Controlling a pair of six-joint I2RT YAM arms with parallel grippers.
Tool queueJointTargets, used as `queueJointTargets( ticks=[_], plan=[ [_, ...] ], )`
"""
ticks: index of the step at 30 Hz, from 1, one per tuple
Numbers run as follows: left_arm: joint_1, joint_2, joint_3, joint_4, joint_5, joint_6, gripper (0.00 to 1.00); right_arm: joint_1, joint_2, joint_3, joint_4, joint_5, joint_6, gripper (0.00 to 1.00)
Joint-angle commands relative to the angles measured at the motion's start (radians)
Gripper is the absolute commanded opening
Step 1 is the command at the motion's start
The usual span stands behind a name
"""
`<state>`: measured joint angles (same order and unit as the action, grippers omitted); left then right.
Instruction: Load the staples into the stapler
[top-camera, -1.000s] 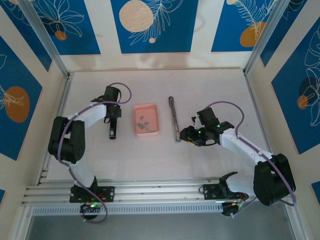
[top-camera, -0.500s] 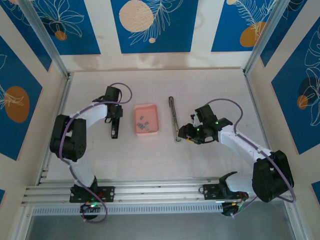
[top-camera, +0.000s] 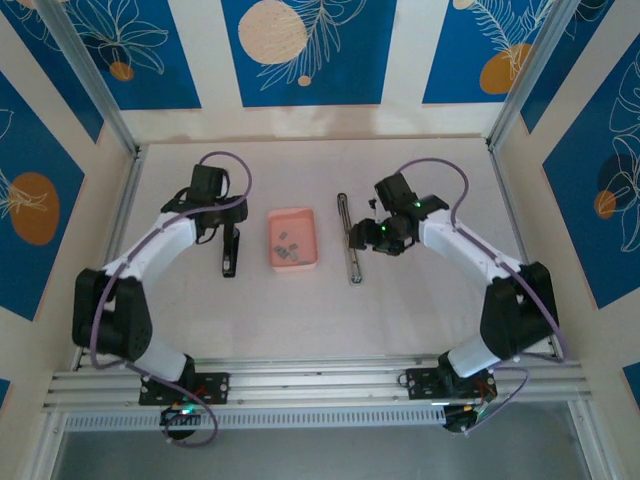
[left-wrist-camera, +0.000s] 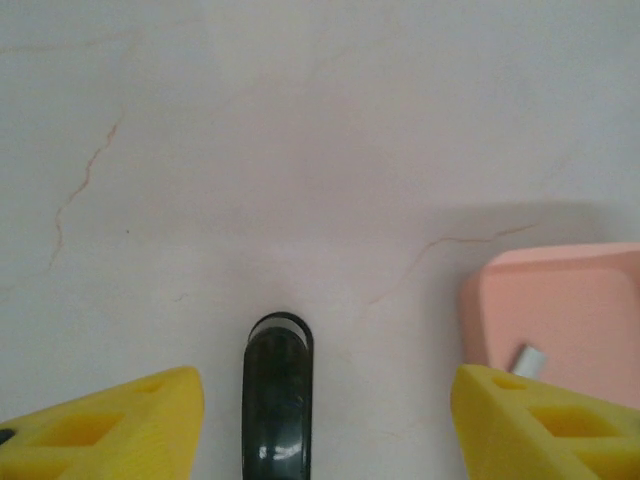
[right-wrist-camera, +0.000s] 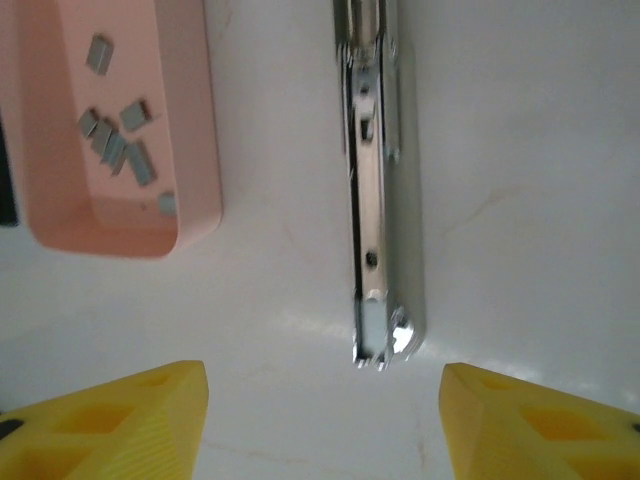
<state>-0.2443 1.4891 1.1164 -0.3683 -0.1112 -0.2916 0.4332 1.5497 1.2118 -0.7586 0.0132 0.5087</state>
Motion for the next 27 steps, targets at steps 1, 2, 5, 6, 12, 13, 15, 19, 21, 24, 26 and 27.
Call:
queueJointTargets(
  ticks=[1, 2, 5, 6, 12, 13, 15, 19, 21, 24, 26, 27],
  plan=[
    [0.005, -0.062, -0.053, 0.055, 0.111, -0.039, 0.69, 0.01, 0.123, 0.122, -0.103, 0.104, -0.129, 0.66],
    [0.005, -0.071, -0.063, 0.078, 0.143, -0.041, 0.7, 0.01, 0.163, 0.159, -0.113, 0.118, -0.15, 0.66],
    [0.004, -0.069, -0.077, 0.104, 0.209, -0.06, 0.7, 0.013, 0.288, 0.282, -0.145, 0.16, -0.208, 0.68],
    [0.002, -0.064, -0.085, 0.113, 0.225, -0.07, 0.7, 0.015, 0.327, 0.32, -0.155, 0.178, -0.225, 0.68],
    [0.004, -0.057, -0.12, 0.155, 0.267, -0.095, 0.69, 0.016, 0.507, 0.505, -0.187, 0.205, -0.286, 0.69],
    [0.003, -0.058, -0.121, 0.156, 0.267, -0.091, 0.69, 0.016, 0.529, 0.525, -0.182, 0.196, -0.291, 0.69],
    [0.003, -0.061, -0.124, 0.155, 0.263, -0.087, 0.69, 0.016, 0.57, 0.564, -0.178, 0.181, -0.3, 0.68],
    [0.003, -0.066, -0.136, 0.16, 0.263, -0.086, 0.69, 0.015, 0.646, 0.63, -0.178, 0.173, -0.311, 0.68],
    [0.003, -0.062, -0.139, 0.158, 0.261, -0.086, 0.69, 0.015, 0.68, 0.66, -0.172, 0.156, -0.317, 0.67],
    [0.003, -0.061, -0.143, 0.156, 0.259, -0.086, 0.69, 0.015, 0.735, 0.715, -0.177, 0.151, -0.328, 0.64],
    [0.003, -0.062, -0.148, 0.162, 0.258, -0.086, 0.69, 0.014, 0.766, 0.751, -0.182, 0.158, -0.332, 0.63],
    [0.003, -0.065, -0.151, 0.165, 0.258, -0.086, 0.69, 0.013, 0.779, 0.764, -0.182, 0.16, -0.334, 0.62]
  ],
)
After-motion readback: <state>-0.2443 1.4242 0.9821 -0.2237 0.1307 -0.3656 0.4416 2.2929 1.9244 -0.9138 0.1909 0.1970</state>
